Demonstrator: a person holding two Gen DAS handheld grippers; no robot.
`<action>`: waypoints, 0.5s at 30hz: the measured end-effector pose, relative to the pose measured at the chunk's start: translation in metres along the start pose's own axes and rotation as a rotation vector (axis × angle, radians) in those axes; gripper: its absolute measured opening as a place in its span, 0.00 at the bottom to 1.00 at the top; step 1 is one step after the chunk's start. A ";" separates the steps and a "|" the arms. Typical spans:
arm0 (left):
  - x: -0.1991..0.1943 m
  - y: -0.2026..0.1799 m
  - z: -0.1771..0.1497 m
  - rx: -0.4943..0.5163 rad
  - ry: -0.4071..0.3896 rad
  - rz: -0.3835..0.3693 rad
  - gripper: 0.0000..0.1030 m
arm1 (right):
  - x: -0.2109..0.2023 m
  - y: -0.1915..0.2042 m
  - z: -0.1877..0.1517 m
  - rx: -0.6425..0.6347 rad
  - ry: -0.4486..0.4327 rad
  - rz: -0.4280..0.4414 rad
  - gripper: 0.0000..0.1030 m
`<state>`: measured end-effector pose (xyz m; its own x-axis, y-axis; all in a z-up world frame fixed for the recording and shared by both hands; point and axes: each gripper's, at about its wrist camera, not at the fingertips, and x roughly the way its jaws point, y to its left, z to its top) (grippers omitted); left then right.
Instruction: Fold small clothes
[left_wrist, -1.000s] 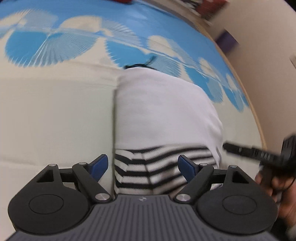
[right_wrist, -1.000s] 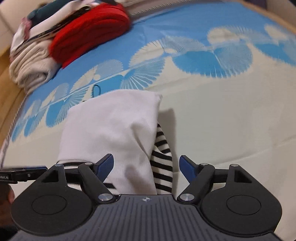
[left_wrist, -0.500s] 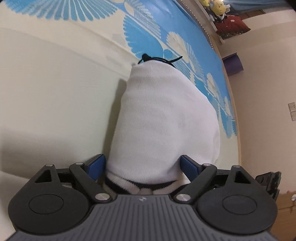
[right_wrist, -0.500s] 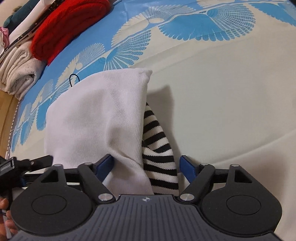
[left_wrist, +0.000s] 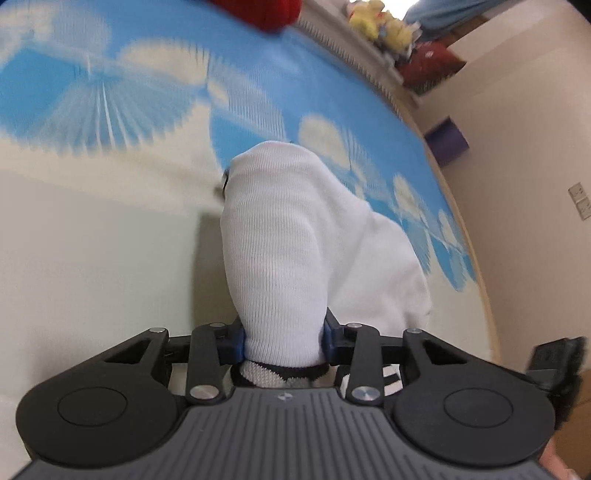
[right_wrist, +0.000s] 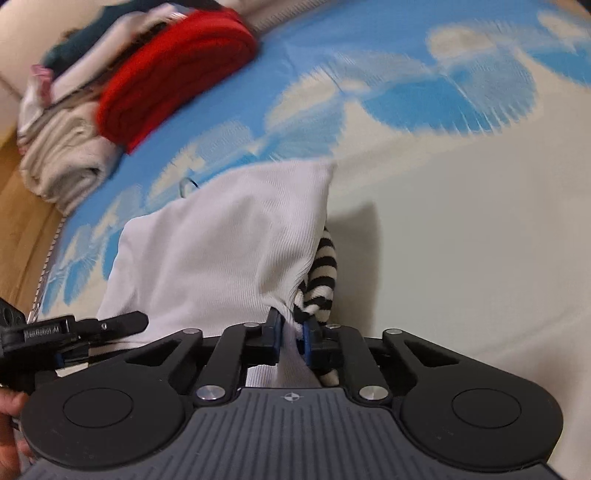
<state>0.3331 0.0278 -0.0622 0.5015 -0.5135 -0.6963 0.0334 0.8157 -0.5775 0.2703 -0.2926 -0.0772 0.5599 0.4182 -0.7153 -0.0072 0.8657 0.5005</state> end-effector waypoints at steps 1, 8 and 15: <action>-0.008 -0.001 0.003 0.014 -0.030 0.009 0.40 | -0.002 0.005 0.001 -0.015 -0.026 0.016 0.08; -0.049 0.004 0.023 0.058 -0.186 0.092 0.60 | -0.002 0.046 0.009 -0.094 -0.169 0.063 0.06; -0.064 0.030 0.023 0.001 -0.131 0.156 0.61 | 0.020 0.053 0.012 -0.105 -0.116 -0.042 0.24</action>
<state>0.3217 0.0914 -0.0255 0.6089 -0.3416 -0.7160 -0.0527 0.8831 -0.4662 0.2909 -0.2412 -0.0590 0.6534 0.3520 -0.6702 -0.0653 0.9082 0.4133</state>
